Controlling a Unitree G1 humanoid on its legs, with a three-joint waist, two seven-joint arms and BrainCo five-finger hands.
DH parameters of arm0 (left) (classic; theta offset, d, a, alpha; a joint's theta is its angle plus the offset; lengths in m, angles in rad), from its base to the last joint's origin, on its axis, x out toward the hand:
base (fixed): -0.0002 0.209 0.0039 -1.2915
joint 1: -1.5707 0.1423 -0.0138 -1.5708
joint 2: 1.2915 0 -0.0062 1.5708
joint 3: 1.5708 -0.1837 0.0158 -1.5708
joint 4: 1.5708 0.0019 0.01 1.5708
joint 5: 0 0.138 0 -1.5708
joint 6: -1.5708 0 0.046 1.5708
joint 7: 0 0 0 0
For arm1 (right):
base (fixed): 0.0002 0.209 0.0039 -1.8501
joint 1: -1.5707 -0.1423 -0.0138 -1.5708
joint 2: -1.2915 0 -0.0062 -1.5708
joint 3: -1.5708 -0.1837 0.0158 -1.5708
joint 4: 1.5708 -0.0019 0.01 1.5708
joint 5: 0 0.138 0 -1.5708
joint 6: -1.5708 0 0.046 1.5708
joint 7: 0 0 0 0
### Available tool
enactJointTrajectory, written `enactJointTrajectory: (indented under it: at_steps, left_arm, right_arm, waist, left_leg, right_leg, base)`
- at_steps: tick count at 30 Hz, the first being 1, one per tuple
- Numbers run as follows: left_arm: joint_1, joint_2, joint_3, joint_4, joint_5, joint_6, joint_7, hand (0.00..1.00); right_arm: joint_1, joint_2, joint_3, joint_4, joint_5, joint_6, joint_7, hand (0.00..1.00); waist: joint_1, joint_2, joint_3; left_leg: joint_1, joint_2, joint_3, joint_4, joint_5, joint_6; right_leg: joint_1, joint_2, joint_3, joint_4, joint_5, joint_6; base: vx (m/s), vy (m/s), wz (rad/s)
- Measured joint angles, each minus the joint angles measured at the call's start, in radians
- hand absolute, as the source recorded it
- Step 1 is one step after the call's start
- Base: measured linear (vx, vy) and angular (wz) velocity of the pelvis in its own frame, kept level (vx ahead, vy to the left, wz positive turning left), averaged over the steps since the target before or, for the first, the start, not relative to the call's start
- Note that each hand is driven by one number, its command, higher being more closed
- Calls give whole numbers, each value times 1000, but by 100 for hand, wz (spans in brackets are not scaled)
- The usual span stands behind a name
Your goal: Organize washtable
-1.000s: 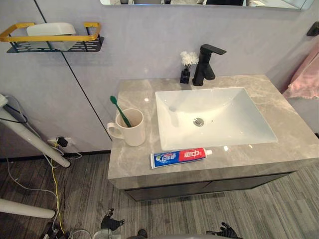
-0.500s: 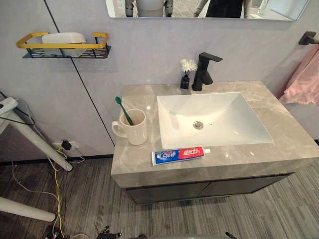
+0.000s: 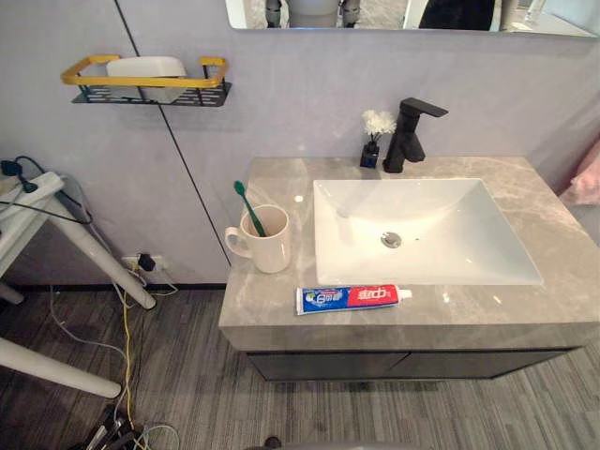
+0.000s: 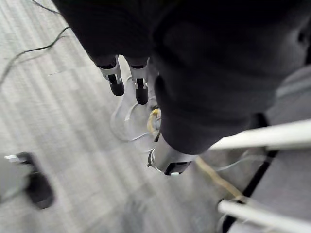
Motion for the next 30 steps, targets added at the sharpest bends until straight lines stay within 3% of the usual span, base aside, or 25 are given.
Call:
enactJointTrajectory:
  at_steps: [2,3,4,6,9,11,14,17,18,21,25,30]
  left_arm:
    - [-1,5,45,-233,10,6,41,0]
    - [4,-3,52,-435,49,9,79,0]
    - [4,-25,56,-651,122,7,133,0]
    - [-4,-61,59,-922,213,2,206,0]
    - [-7,-140,28,-1227,379,-2,299,0]
    - [-3,-189,-90,-1426,480,-1,342,0]
    - [-3,-187,-259,-1597,543,-15,339,0]
    - [0,-185,-496,-1714,552,-70,292,0]
    - [16,-180,-617,-1750,497,-97,230,0]
    - [45,-149,-820,-1781,407,-137,120,0]
    - [47,-116,-955,-1777,244,-179,2,0]
    - [43,-51,-1125,-1712,135,-176,-98,0]
  right_arm:
    - [24,3,-3,-14,-7,2,0,0]
    - [36,8,-3,-18,-8,1,0,0]
    - [44,16,-4,-28,-10,2,0,0]
    - [53,16,3,-52,-21,2,1,0]
    - [63,31,5,-106,-39,4,0,0]
    - [85,32,7,-137,-39,7,0,0]
    - [88,32,49,-156,-39,10,0,0]
    - [89,32,75,-172,-37,7,-1,0]
    - [84,32,82,-171,-35,6,-2,0]
    - [80,30,84,-170,-25,5,-2,0]
    - [70,0,123,-134,-6,2,-1,0]
    - [34,-43,145,-78,-4,7,-1,0]
  waist:
    - [27,6,-14]
    - [42,5,-27]
    - [46,3,-41]
    - [50,9,-48]
    - [46,13,-64]
    - [51,22,-71]
    - [55,21,-75]
    - [55,21,-76]
    - [45,24,-74]
    - [36,25,-75]
    - [30,46,-80]
    - [17,76,-80]
  left_leg:
    - [-7,-2,-14,0,1,1]
    - [-19,-7,-32,5,1,1]
    - [-33,-13,-51,10,1,1]
    - [-46,-16,-70,27,1,1]
    - [-54,-24,-92,40,0,2]
    - [-55,-28,-116,44,1,2]
    - [-59,-26,-135,42,0,1]
    - [-59,-27,-145,43,5,6]
    - [-61,-28,-150,43,10,6]
    - [-66,-30,-156,43,18,7]
    - [-75,-29,-170,55,23,2]
    - [-84,-27,-175,61,30,-9]
  right_leg:
    - [-1,-1,-11,4,-5,-8]
    - [-4,-6,-15,14,-15,-3]
    - [-10,-11,-25,27,-26,-3]
    - [-10,-15,-35,42,-27,-3]
    - [7,-21,-56,47,-26,-2]
    - [22,-25,-73,56,-26,-3]
    - [33,-25,-92,57,-26,-3]
    - [38,-26,-95,57,-26,-3]
    - [38,-26,-98,57,-26,-3]
    - [35,-25,-103,57,-26,-3]
    - [27,-18,-108,52,-27,-2]
    - [23,-11,-101,52,-39,17]
  base:
    - [-13,-22,23]
    - [-3,-16,42]
    - [3,-19,47]
    - [7,-8,36]
    - [9,-3,28]
    - [-3,-2,31]
    - [-36,-20,28]
    - [-24,-14,7]
    - [-28,-10,7]
    - [-14,-8,4]
    - [-13,-16,9]
    - [-28,-19,1]
